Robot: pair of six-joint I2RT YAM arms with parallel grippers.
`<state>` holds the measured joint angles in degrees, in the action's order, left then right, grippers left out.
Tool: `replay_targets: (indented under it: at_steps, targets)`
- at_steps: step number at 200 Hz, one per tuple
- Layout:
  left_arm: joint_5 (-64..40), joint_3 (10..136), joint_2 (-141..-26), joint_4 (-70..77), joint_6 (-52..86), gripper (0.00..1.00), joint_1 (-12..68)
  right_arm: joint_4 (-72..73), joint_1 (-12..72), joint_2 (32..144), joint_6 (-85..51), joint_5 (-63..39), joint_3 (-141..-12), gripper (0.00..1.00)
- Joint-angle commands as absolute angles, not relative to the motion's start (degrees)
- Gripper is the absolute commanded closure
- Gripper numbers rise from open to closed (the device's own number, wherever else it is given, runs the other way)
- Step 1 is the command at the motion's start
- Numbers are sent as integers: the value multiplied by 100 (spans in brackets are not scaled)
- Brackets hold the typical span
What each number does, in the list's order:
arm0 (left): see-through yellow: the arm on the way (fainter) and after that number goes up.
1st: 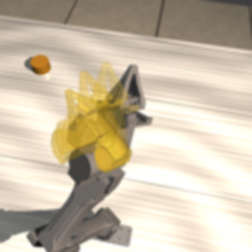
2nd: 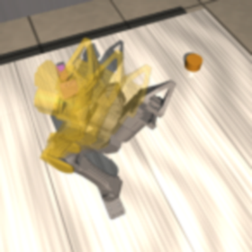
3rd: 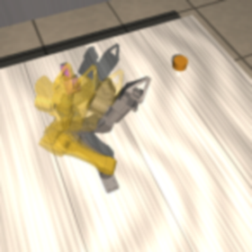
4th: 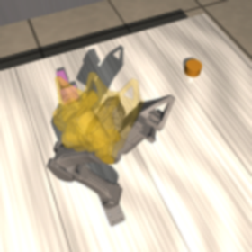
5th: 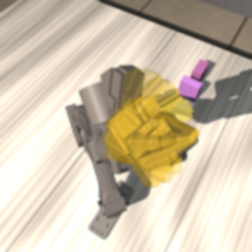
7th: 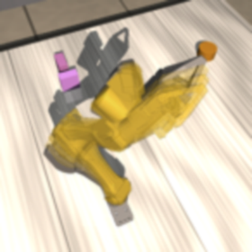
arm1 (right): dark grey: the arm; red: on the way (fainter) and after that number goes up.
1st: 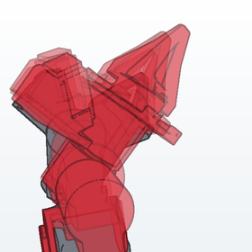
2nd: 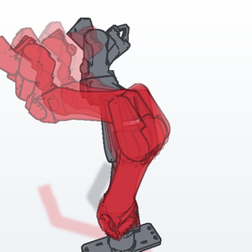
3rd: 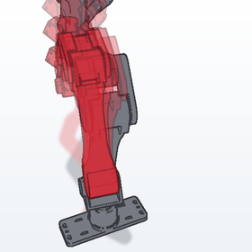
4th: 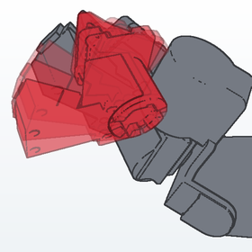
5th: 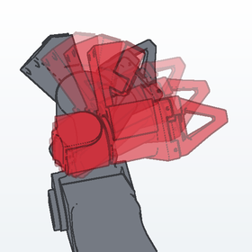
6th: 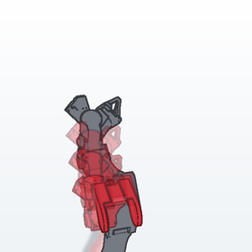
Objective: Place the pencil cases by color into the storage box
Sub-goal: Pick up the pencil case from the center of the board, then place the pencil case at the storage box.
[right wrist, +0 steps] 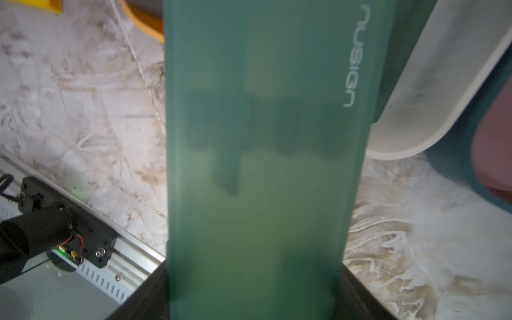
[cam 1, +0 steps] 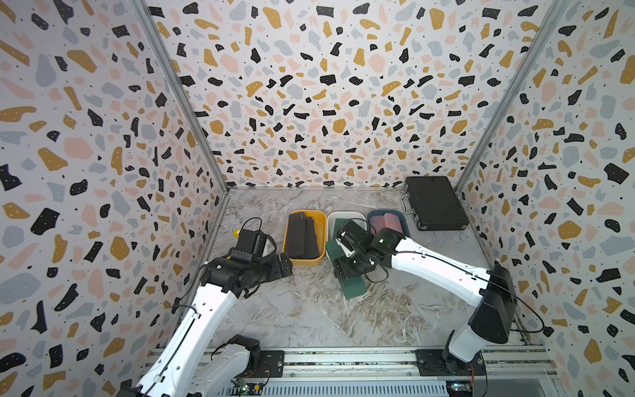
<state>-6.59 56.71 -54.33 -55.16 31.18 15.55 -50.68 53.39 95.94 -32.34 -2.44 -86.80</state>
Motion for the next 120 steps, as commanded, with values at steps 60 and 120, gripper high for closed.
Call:
replay_targets:
  at_steps: [60, 120]
  targets:
    - [-660, 5599, -5388, -5160, 3160, 0, 1590, -5205, 4232, 10808, -2617, -724, -10202, 43]
    - [-651, 5614, -5432, -4967, 3170, 0, 1584, -5198, 3720, 11634, -2530, -765, -10973, 42]
